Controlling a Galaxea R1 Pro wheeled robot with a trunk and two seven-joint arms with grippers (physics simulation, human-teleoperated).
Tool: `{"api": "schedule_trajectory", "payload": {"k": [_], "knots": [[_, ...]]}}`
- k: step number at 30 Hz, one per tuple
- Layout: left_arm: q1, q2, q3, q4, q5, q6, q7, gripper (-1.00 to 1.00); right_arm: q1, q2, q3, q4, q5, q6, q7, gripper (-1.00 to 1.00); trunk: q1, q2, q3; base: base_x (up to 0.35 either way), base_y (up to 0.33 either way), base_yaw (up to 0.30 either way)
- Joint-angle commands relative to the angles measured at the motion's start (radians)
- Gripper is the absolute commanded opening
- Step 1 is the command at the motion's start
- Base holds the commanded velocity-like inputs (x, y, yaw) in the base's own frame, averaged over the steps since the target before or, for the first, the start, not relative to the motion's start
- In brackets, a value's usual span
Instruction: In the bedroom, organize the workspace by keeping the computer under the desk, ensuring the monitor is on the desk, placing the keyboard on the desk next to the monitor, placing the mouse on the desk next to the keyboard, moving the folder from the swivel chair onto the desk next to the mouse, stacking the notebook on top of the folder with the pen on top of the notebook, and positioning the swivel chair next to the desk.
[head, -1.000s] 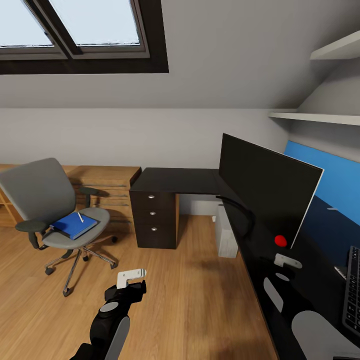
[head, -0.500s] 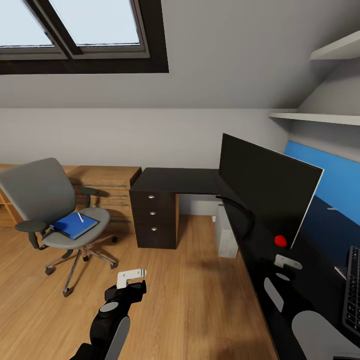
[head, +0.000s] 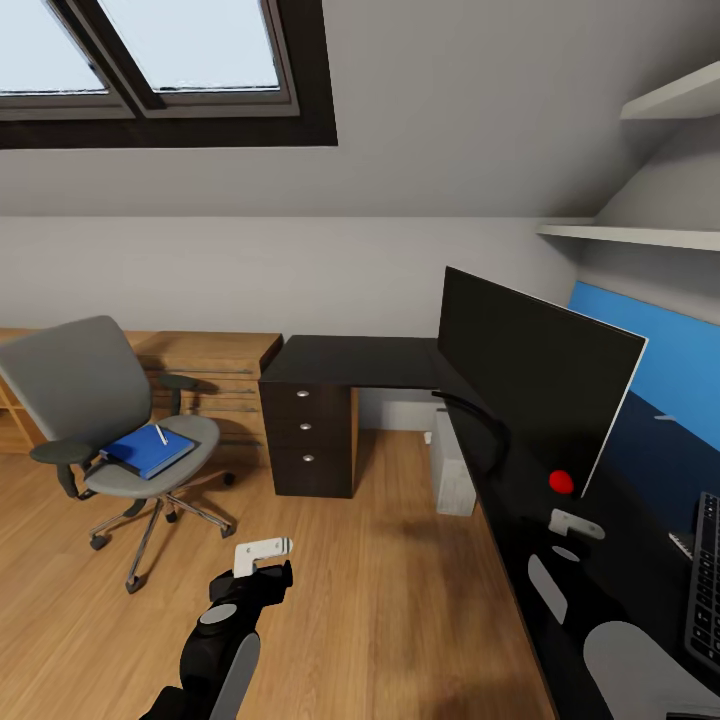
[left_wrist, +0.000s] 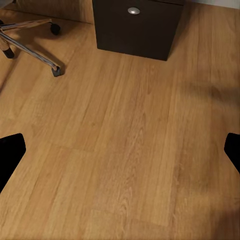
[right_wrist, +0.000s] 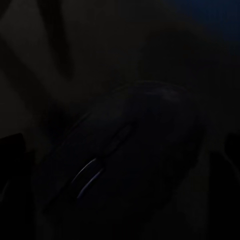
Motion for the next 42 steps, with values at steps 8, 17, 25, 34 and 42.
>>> {"api": "schedule_trajectory", "payload": {"k": [8, 17, 25, 34, 42], "knots": [[-0.001, 0.000, -0.001, -0.001, 0.010, 0.002, 0.010, 1.00, 0.000, 0.000, 0.002, -0.002, -0.010, 0.003, -0.003, -1.00, 0.000, -0.001, -0.001, 0.000, 0.000, 0.000], [-0.001, 0.001, -0.001, -0.001, 0.010, 0.002, 0.010, 1.00, 0.000, 0.000, 0.002, -0.003, -0.010, 0.003, -0.003, -1.00, 0.000, -0.001, -0.001, 0.000, 0.000, 0.000], [-0.001, 0.001, -0.001, -0.001, 0.010, 0.002, 0.010, 1.00, 0.000, 0.000, 0.002, -0.003, -0.010, 0.002, -0.003, -1.00, 0.000, -0.001, -0.001, 0.000, 0.000, 0.000], [-0.001, 0.001, 0.000, 0.001, 0.012, 0.002, 0.010, 1.00, 0.000, 0.002, 0.002, -0.006, -0.008, -0.003, -0.002, -1.00, 0.000, -0.001, -0.001, -0.209, 0.000, 0.000], [-0.001, 0.001, -0.001, 0.002, 0.012, 0.002, 0.010, 1.00, 0.000, 0.002, 0.003, -0.009, -0.008, -0.005, 0.000, -1.00, 0.000, -0.001, -0.001, -0.332, 0.000, 0.000]]}}
